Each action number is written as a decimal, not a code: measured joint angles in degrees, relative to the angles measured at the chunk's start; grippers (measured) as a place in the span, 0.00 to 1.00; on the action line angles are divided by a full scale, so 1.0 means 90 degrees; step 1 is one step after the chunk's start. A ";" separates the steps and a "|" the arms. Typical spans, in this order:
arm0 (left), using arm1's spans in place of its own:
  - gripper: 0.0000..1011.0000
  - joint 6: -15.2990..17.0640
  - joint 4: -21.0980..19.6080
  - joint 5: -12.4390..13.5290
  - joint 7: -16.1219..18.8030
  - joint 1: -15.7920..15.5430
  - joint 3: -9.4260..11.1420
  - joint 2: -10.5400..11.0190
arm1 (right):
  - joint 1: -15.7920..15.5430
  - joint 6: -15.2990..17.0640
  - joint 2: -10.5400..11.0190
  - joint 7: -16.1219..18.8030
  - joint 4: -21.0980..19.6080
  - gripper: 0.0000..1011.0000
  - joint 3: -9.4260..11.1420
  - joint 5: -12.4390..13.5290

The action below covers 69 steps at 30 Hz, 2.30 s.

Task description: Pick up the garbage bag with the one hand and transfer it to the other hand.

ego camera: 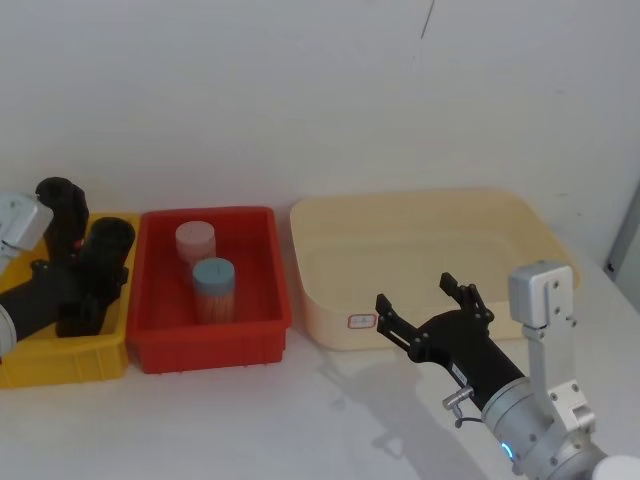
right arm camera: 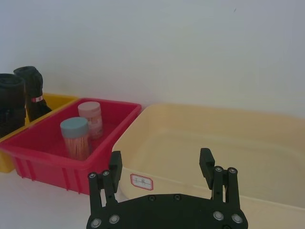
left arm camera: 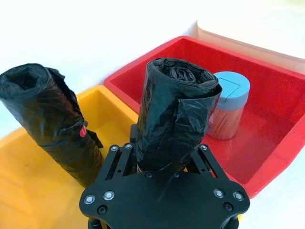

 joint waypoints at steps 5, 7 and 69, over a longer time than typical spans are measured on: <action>0.40 0.0063 -0.0145 0.0071 -0.0003 -0.0018 0.0064 0.0069 | 0.0000 0.0000 0.0000 0.0000 0.0001 0.99 0.0000 0.0000; 0.40 0.0115 -0.0279 0.0105 -0.0004 -0.0032 0.0090 0.0123 | 0.0000 0.0000 0.0000 0.0000 0.0000 0.99 0.0000 0.0000; 0.40 -0.3220 0.6103 -0.1390 -0.2778 -0.4122 0.0576 -0.2648 | 0.0000 0.0000 0.0000 0.0000 0.0000 0.99 0.0000 0.0000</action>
